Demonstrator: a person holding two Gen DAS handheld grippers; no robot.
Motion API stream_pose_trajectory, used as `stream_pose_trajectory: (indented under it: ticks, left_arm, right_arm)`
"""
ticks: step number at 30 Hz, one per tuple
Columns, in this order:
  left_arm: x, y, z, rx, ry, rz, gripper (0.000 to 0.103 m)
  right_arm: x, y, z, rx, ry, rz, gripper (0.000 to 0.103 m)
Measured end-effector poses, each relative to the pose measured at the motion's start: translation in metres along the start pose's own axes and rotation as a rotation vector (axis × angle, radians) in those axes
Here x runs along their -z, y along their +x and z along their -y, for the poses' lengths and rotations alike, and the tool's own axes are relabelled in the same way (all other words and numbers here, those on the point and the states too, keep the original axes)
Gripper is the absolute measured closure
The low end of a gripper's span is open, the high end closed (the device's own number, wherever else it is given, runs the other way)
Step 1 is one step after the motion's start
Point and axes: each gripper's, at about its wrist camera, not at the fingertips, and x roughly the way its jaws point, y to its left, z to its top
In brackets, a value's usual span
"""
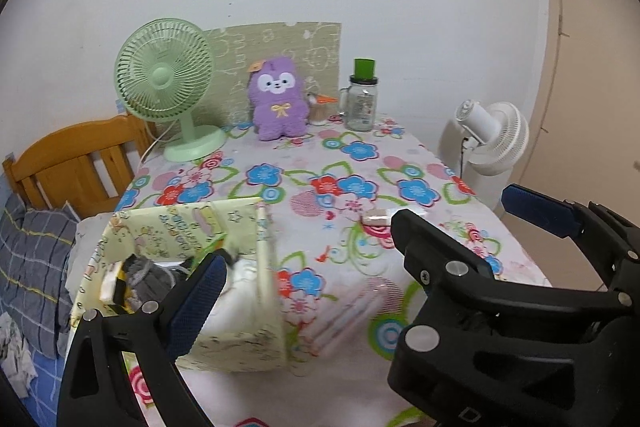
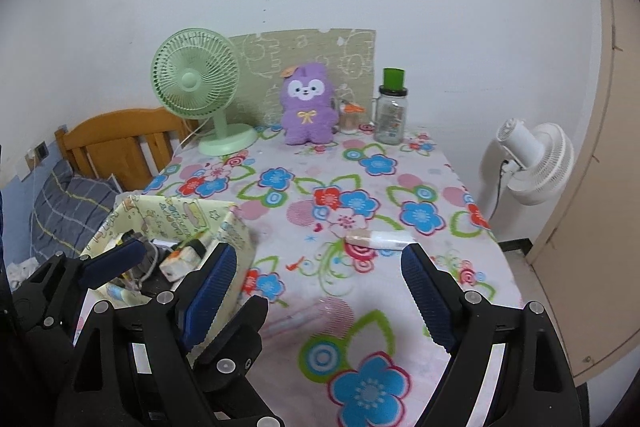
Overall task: Organize soft objects
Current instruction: 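Move both open tools back toward the clear plastic straw bag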
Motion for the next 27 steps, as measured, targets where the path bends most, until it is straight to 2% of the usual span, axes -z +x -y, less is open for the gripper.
stream_pose_trajectory:
  ticks: [13, 27]
  left_arm:
    - [0.011, 0.003, 0.035, 0.049, 0.02, -0.003, 0.004]
    - [0.022, 0.032, 0.056, 0.06, 0.046, -0.04, 0.005]
  right_arm:
    - [0.019, -0.012, 0.034, 0.038, 0.011, -0.004, 0.016]
    - [0.036, 0.007, 0.056, 0.053, 0.023, -0.031, 0.016]
